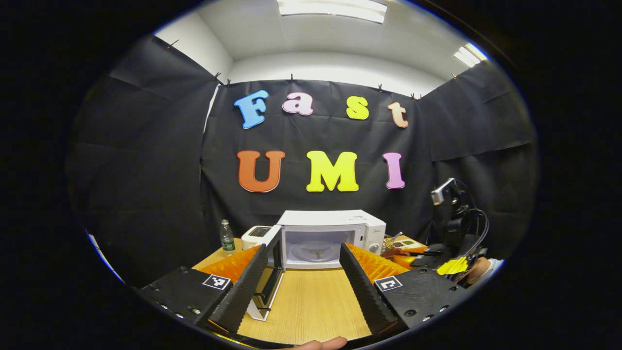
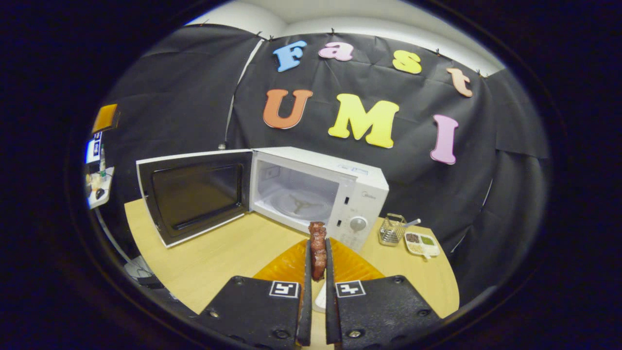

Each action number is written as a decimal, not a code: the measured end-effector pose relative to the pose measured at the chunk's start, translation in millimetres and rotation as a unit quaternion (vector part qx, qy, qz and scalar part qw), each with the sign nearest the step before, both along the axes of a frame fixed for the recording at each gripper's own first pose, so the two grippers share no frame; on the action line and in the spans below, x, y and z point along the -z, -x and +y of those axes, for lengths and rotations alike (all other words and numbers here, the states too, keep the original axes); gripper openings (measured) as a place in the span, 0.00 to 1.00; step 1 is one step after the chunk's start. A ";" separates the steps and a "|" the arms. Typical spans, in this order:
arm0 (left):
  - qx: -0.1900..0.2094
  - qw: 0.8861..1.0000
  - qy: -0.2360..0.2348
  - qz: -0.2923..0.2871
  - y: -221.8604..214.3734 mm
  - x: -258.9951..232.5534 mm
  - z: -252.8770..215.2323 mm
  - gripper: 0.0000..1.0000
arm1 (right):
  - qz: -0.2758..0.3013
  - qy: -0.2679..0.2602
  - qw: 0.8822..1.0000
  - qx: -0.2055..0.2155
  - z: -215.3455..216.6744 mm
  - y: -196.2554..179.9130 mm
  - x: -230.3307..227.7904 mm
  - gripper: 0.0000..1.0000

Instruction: Open the microwave oven with the left hand, put the food in, and close the microwave oven.

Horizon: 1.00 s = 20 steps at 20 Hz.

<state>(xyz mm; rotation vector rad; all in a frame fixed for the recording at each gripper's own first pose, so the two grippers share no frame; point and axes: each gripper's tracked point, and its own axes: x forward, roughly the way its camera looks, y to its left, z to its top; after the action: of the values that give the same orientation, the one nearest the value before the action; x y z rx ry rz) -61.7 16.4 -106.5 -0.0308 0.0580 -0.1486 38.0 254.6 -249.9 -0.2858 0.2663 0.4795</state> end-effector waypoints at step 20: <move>0.000 1.000 0.003 -0.004 -10.0 26.8 32.4 0.93 | -0.012 -0.189 0.975 0.113 176.7 -176.5 50.6 0.15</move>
<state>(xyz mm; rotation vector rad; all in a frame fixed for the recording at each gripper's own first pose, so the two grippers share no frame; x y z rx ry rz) -51.7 48.8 -133.3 -0.0357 0.0491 -0.1498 214.5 431.3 -300.5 0.1095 0.1757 0.2928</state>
